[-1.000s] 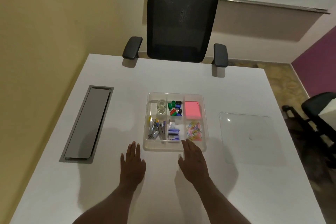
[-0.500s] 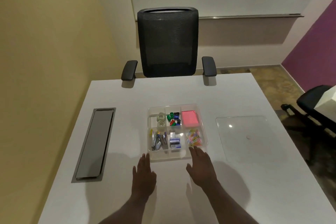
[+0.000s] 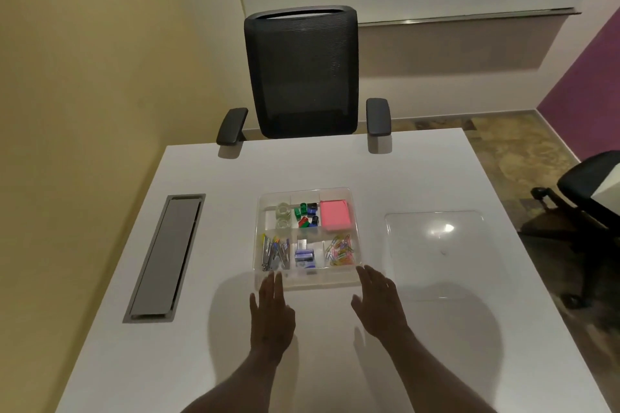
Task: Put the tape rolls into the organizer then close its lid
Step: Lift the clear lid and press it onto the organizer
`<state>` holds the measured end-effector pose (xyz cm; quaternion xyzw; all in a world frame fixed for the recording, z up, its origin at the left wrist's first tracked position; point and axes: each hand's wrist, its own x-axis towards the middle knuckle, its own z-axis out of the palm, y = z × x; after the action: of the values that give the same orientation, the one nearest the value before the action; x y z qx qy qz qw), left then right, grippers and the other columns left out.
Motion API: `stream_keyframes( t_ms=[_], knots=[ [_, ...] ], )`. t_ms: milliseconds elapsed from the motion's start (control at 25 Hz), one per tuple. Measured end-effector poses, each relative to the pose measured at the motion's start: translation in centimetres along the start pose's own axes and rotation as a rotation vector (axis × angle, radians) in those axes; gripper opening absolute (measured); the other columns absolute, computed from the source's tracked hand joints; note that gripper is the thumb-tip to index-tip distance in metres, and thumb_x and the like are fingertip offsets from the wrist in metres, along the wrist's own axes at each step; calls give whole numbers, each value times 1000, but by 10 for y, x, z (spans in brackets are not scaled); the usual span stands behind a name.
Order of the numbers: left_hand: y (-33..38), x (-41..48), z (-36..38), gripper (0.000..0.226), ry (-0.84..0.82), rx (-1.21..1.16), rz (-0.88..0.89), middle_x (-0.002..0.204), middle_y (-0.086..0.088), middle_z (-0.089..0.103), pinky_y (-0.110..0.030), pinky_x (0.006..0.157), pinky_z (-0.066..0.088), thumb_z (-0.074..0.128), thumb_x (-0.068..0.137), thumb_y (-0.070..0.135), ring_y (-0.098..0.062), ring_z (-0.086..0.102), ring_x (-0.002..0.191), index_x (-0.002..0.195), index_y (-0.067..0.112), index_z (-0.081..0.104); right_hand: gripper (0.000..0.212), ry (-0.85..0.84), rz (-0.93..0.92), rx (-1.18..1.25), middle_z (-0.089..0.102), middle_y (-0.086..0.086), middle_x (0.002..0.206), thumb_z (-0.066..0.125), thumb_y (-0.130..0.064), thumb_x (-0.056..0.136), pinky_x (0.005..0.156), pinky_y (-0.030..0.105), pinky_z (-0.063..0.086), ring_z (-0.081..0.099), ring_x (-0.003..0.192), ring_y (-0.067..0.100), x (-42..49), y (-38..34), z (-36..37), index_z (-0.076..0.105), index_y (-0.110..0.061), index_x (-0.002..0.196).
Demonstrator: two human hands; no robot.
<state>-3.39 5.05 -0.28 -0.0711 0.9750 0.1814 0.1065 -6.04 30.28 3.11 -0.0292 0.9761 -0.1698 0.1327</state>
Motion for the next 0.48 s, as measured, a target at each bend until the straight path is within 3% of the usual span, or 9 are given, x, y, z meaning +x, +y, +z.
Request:
stream_keyframes(
  t_ms=[160, 360, 480],
  knots=[
    [45, -1, 15, 77, 35, -19, 28, 175, -9, 20, -55, 131, 18, 51, 98, 14, -26, 19, 163, 166, 15, 16, 67, 16, 0, 12, 44, 11, 155, 56, -33, 91, 119, 46, 32, 41, 145, 28, -2, 41, -20, 40, -12, 152],
    [113, 0, 41, 75, 20, -34, 78, 177, -7, 11, -52, 132, 7, 47, 103, 18, -24, 10, 165, 168, 17, 8, 62, -30, 75, 28, 69, 12, 126, 53, -37, 78, 94, 45, 55, 68, 114, 29, 0, 115, -31, 61, -10, 133],
    [159, 0, 58, 73, 25, -36, 111, 173, -10, 25, -54, 131, 15, 52, 101, 19, -27, 22, 162, 166, 15, 19, 63, -73, 118, 10, 70, 11, 120, 42, -41, 78, 95, 39, 52, 70, 107, 28, 1, 166, -40, 62, -10, 129]
  ],
)
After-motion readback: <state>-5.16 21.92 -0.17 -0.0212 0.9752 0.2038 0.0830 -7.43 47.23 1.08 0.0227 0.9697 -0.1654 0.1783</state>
